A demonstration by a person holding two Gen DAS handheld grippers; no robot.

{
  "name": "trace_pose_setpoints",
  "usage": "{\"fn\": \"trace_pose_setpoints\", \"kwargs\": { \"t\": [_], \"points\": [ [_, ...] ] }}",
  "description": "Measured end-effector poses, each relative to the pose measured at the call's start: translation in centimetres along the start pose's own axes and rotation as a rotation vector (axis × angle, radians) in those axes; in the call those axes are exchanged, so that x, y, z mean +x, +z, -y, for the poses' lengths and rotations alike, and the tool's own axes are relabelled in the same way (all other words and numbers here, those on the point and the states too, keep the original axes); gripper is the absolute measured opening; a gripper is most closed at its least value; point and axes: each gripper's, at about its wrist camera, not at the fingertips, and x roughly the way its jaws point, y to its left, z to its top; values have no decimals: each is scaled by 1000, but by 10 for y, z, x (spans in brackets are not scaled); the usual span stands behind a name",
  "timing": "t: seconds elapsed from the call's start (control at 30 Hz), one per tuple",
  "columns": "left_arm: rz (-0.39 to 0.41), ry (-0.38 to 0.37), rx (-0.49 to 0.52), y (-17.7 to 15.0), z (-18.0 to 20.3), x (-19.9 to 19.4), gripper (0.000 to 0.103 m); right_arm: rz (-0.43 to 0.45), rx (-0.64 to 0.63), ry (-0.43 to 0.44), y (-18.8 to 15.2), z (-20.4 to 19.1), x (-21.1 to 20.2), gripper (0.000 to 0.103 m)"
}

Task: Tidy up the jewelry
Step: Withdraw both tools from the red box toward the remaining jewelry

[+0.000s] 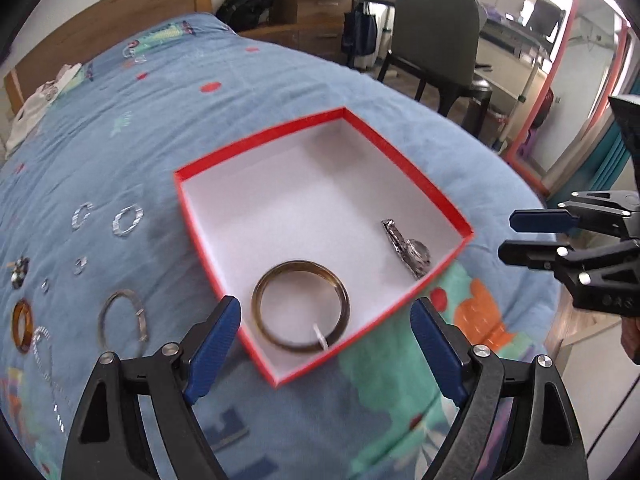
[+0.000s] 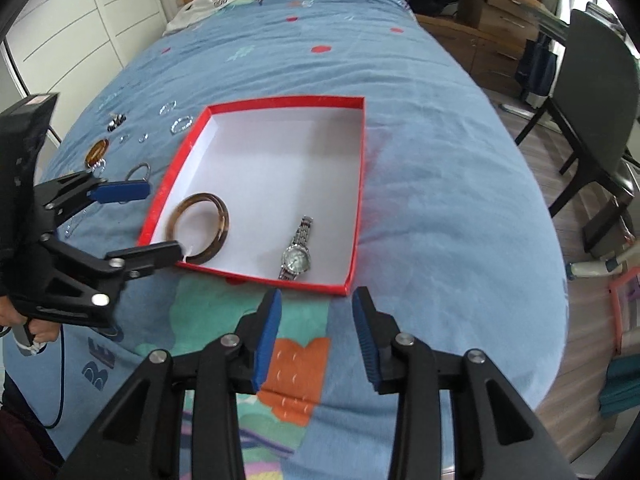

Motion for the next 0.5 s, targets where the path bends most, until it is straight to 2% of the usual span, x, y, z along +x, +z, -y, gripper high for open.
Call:
{"fn": "trace_pose_setpoints", "kwargs": {
  "t": [0.13, 0.33, 0.5],
  "points": [
    [39, 11, -62, -19, -19, -35, 86, 51, 21, 7, -6, -13, -21, 36],
    [75, 120, -129, -48, -60, -89, 86, 116, 7, 24, -9, -49, -45, 36],
    [152, 237, -221, -80, -104, -142, 87, 179, -1, 45, -5, -84, -65, 36]
  ]
}}
